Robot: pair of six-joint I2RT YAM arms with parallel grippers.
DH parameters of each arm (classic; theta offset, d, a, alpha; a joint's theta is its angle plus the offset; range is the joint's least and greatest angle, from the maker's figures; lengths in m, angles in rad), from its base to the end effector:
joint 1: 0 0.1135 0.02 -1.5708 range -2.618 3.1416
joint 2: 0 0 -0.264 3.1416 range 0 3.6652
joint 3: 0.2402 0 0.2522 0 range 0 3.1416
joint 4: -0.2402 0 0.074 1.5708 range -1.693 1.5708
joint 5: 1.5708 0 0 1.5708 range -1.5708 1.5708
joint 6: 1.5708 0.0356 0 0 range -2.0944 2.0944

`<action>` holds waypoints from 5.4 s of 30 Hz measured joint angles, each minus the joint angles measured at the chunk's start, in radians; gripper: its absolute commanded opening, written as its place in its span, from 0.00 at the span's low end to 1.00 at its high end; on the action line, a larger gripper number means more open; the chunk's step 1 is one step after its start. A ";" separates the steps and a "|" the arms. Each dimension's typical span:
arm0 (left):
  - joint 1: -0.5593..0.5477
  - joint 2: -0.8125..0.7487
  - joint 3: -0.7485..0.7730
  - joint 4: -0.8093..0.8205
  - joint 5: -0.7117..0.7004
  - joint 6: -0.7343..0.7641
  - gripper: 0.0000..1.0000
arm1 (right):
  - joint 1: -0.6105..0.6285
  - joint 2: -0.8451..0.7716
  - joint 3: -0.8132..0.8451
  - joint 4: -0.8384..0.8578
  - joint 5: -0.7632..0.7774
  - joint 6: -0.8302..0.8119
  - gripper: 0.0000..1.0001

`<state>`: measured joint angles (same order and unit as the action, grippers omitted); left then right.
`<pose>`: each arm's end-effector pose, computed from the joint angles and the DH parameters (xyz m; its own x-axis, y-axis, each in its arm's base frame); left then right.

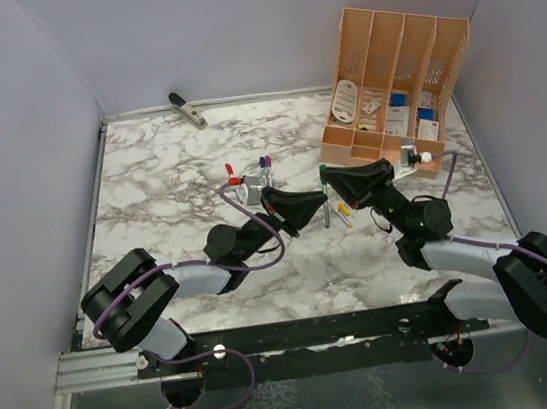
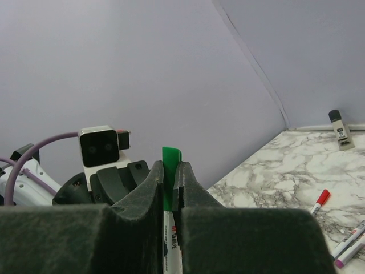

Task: Insert the pens into the pen caps

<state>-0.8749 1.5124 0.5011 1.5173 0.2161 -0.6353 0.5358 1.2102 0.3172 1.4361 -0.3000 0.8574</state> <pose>0.1740 -0.2202 0.2540 -0.2661 -0.5856 -0.7657 0.8845 0.1674 -0.4354 0.1835 0.1212 0.2632 -0.2425 0.6961 -0.6757 -0.7975 0.2535 0.5474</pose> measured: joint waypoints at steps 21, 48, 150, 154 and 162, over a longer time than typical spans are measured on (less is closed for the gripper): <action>0.000 -0.219 0.073 -0.022 -0.044 0.166 0.00 | 0.026 0.084 -0.062 0.000 -0.053 -0.027 0.01; 0.000 -0.146 -0.082 -0.239 0.010 0.200 0.68 | 0.026 0.055 -0.022 0.000 -0.023 -0.094 0.01; 0.558 0.382 0.509 -1.214 0.000 0.073 0.37 | 0.026 -0.001 0.245 -1.128 0.539 -0.468 0.43; 0.542 0.273 0.457 -1.214 -0.023 0.078 0.38 | 0.026 0.098 0.320 -1.266 0.600 -0.441 0.34; 0.444 0.095 0.396 -1.202 -0.050 0.115 0.38 | 0.026 0.122 0.318 -1.361 0.601 -0.424 0.32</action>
<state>-0.4309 1.6070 0.8967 0.3149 0.1658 -0.5205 0.5621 1.3327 0.6350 0.0753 0.3008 0.4335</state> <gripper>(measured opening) 0.382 0.319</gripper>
